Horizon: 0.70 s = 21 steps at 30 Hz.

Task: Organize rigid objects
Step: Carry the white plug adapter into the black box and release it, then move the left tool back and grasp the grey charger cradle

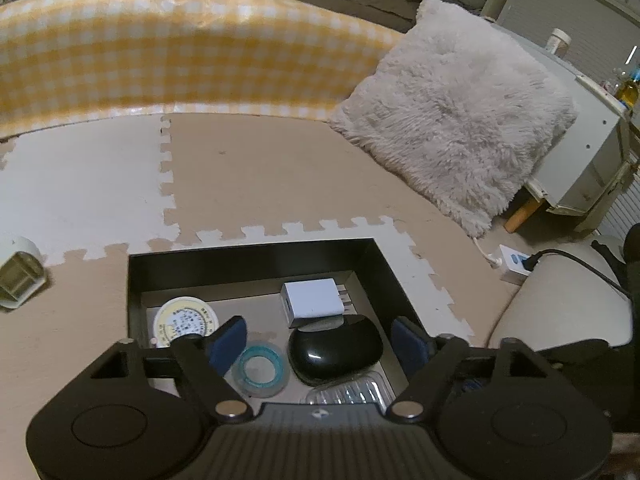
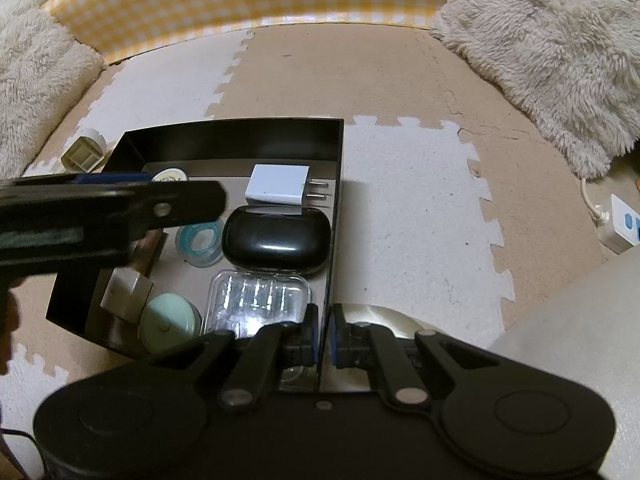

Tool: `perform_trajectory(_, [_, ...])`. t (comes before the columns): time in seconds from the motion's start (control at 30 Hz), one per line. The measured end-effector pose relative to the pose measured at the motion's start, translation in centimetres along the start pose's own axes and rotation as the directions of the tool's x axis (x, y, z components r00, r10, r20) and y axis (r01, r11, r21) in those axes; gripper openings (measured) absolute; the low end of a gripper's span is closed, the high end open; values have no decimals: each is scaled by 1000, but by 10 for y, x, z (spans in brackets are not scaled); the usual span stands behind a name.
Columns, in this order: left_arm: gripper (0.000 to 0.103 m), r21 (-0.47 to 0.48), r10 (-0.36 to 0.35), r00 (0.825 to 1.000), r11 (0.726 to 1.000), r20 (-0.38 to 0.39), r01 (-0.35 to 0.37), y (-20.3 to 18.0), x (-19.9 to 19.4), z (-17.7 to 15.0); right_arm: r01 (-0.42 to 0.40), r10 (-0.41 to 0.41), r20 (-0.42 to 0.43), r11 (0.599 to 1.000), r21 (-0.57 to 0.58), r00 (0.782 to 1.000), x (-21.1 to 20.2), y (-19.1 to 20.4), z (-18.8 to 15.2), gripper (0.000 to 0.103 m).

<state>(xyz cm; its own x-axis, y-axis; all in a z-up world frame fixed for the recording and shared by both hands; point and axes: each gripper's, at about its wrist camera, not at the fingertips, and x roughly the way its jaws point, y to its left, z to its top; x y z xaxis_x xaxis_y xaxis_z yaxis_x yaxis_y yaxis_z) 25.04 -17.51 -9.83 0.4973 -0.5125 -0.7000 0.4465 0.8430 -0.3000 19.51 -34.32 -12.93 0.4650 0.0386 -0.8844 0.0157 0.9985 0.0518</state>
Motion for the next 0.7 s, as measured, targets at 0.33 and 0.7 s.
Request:
perform_trajectory(0.33, [103,27,17,1000,999,25,-18,2,-38,1,2,-2,-2,1000,-4,1000,0,0,0,6])
perform_trajectory(0.7, [103,43,71,996,996,55,-74,24,-70,4,8,-8,-6,1000,-12,1000,0,2,1,6])
